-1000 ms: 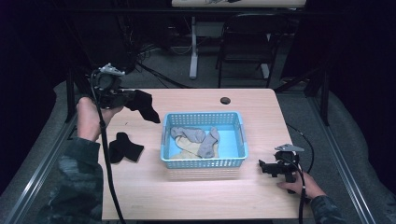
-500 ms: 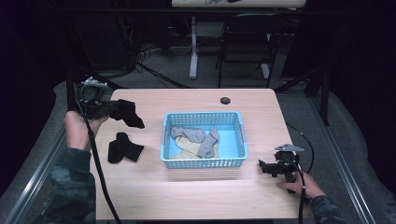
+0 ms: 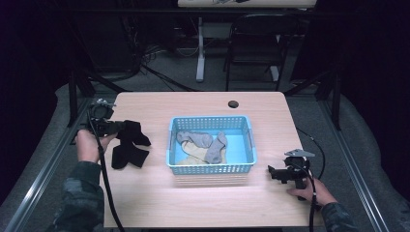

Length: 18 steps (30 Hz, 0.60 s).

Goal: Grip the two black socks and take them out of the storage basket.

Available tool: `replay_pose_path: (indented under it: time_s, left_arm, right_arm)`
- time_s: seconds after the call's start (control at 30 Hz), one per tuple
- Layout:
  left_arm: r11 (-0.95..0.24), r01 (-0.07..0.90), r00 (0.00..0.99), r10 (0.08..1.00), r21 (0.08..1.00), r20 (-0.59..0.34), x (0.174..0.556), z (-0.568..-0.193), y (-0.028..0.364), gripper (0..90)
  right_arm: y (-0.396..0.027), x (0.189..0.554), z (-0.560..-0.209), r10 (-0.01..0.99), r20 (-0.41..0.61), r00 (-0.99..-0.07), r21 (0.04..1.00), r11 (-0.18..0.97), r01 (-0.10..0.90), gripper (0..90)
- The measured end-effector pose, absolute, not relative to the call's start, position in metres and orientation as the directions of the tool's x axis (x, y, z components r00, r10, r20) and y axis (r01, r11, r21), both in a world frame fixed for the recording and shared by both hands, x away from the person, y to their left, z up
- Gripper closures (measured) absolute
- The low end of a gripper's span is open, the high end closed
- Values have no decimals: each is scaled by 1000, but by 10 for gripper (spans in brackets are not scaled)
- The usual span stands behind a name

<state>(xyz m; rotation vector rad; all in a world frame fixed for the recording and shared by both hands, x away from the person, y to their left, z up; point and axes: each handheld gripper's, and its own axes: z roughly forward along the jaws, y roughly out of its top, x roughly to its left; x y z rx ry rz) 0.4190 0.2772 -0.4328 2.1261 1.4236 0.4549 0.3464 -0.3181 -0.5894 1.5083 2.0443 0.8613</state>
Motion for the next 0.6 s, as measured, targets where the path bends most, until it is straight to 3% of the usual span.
replay_pose_path:
  time_s: [0.3,0.4,0.47,0.6]
  left_arm:
    - [-287,796,374,925,533,-62,426,-472,271,851]
    - [-273,810,363,929,519,-77,426,-484,273,812]
    - [-267,820,358,929,506,-90,425,-490,274,746]
    - [-254,824,346,933,506,-95,418,-494,280,527]
  right_arm:
    - [-318,346,-589,955,5,-298,713,206,671,0]
    - [-318,346,-589,955,5,-298,713,206,671,0]
    - [-318,346,-589,955,5,-298,713,205,671,0]
    - [-318,346,-589,955,2,-295,712,206,671,0]
